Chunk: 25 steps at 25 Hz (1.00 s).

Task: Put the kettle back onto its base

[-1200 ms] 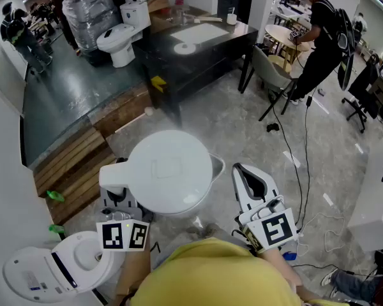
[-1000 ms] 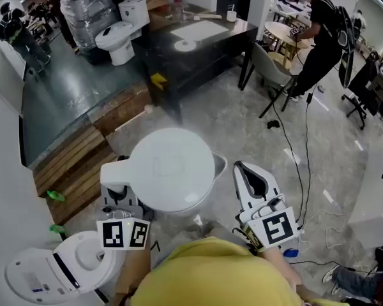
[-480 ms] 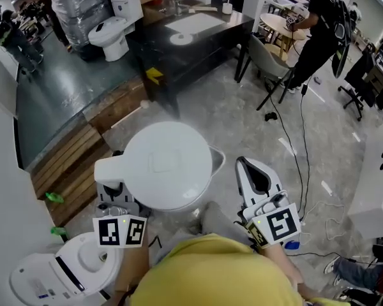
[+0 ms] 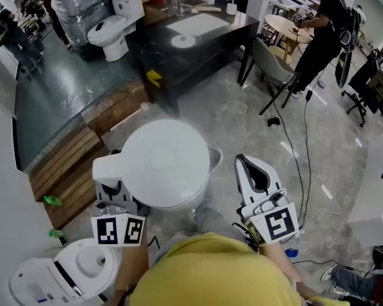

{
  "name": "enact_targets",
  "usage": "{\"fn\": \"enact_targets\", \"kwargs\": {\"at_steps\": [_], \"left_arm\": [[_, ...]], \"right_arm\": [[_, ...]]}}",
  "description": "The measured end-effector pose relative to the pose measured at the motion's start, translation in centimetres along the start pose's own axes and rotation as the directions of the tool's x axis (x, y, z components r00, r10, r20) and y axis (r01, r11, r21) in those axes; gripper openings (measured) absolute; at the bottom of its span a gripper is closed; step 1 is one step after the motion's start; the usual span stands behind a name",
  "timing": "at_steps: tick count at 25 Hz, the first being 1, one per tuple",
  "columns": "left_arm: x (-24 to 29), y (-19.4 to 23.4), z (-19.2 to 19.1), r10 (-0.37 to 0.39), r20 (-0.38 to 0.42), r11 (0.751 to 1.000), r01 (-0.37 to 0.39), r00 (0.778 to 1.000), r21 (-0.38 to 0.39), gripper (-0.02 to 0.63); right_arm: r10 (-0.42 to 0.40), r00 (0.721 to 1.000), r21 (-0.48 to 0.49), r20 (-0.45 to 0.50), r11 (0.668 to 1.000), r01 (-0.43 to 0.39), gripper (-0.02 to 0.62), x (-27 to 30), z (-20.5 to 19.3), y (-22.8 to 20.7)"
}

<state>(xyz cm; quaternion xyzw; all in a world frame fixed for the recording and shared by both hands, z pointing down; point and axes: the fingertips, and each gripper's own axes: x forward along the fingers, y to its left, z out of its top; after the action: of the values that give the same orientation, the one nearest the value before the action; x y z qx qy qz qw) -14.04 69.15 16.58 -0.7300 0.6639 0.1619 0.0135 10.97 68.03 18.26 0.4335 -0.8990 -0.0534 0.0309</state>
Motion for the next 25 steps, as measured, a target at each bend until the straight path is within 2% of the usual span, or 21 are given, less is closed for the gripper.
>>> {"fn": "enact_targets", "kwargs": {"at_steps": [9,17,21,25], "left_arm": [[8.7,1.0,-1.3,0.04,0.016,0.999,-0.04,0.999,0.011,0.054],[15.4,1.2,-2.7,0.088,0.03,0.996,-0.088,0.996,0.014,0.055],[18.0,1.2,-3.6,0.11,0.038,0.994,-0.11,0.993,0.016,0.055],[19.8,1.1,-4.0,0.121,0.043,0.992,-0.122,0.992,0.017,0.055]], "right_arm": [[0.061,0.995,0.055,0.083,0.996,-0.066,0.015,7.4,0.9,-6.4],[0.117,0.992,0.056,0.049,0.991,-0.12,0.015,12.6,0.4,-11.5],[0.156,0.987,0.01,0.028,0.988,-0.157,0.015,14.9,-0.4,-12.9],[0.147,0.989,-0.001,0.024,0.989,-0.147,0.015,16.6,-0.6,-14.3]]}}
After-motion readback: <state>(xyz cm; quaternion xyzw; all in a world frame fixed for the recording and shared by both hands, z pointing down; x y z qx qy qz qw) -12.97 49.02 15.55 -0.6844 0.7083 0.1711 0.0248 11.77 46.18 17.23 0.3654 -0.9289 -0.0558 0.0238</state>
